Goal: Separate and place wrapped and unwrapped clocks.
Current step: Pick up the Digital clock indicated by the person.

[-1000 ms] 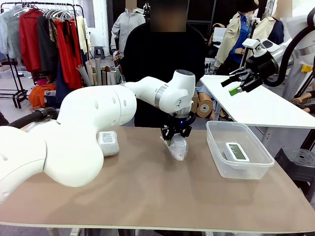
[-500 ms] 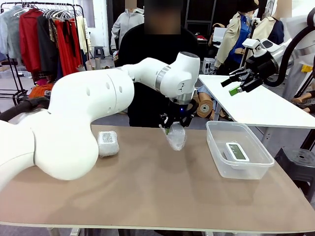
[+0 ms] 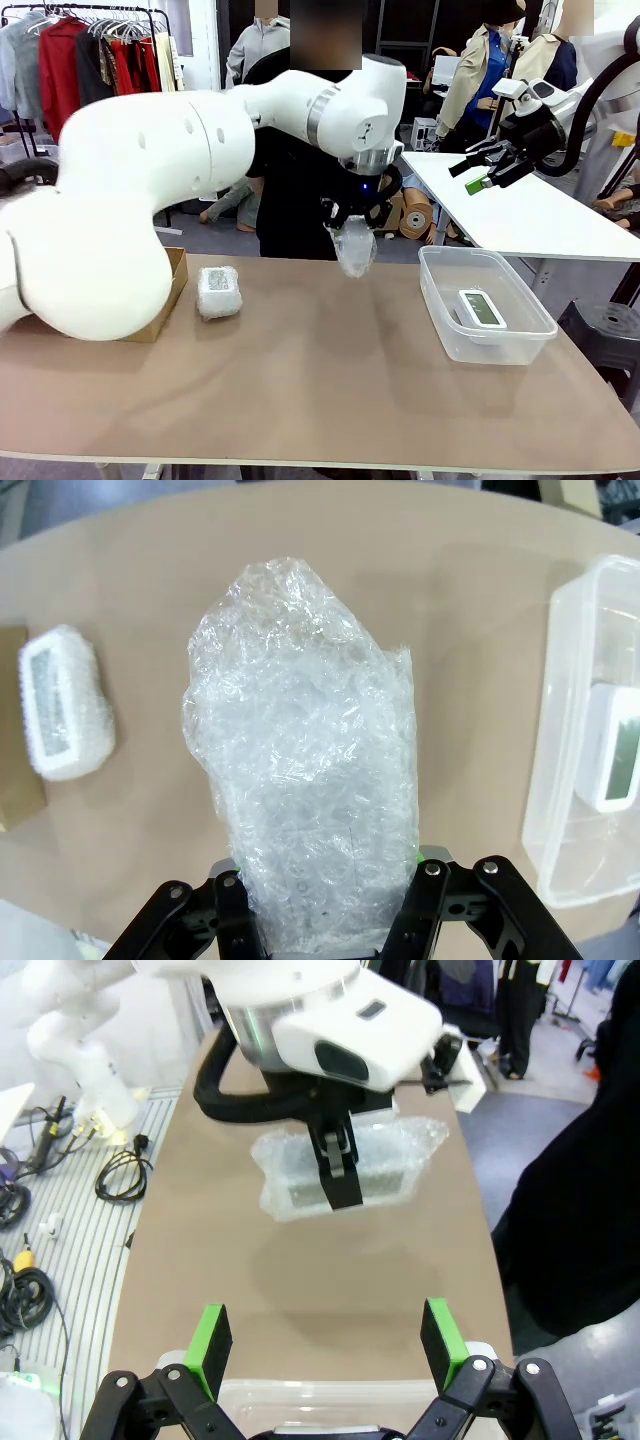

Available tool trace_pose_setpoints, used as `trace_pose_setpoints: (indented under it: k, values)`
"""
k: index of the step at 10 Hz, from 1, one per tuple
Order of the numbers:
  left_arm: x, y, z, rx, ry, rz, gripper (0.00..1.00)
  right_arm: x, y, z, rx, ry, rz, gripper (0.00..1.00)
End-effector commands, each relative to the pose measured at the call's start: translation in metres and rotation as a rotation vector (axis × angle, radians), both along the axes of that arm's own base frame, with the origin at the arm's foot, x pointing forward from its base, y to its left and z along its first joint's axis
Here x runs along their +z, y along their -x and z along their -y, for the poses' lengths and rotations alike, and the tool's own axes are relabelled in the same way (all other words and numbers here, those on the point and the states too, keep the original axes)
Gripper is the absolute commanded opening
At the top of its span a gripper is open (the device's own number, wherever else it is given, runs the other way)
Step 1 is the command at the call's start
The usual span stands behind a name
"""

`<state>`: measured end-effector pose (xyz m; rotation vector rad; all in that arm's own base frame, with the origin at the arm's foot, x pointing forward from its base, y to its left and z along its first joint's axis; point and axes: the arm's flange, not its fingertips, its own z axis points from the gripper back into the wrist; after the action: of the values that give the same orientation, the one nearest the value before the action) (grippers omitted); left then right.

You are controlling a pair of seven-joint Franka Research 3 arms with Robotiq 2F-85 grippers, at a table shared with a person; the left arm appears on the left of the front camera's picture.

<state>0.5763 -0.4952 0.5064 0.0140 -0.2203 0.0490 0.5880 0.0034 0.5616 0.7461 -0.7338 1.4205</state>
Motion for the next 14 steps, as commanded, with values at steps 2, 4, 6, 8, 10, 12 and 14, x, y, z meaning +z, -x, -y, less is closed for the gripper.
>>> trace_pose_setpoints:
  k: [2,4,6,8,10,12,14]
  values:
    - [0.034,0.026,-0.033,-0.081,-0.046,-0.030,0.00,0.001,0.001,-0.001,0.000,-0.009,0.002,1.00]
    - [0.062,0.029,-0.038,-0.112,-0.056,-0.026,0.00,0.001,0.001,-0.001,0.000,-0.009,0.002,1.00]
    - [0.092,0.032,-0.043,-0.127,-0.039,0.019,0.00,0.001,0.001,-0.001,0.000,-0.009,0.002,1.00]
    - [0.111,0.034,-0.045,-0.127,-0.039,0.053,0.00,0.001,0.001,-0.001,0.000,-0.009,0.002,1.00]
    - [0.127,0.037,-0.047,-0.123,-0.043,0.092,0.00,0.001,0.001,-0.001,0.000,-0.009,0.002,1.00]
    - [0.134,0.039,-0.046,-0.129,-0.047,0.113,0.00,0.001,0.001,-0.001,0.000,-0.009,0.002,1.00]
    - [0.132,0.039,-0.047,-0.125,-0.061,0.128,0.00,0.001,0.001,-0.001,0.000,-0.009,0.002,1.00]
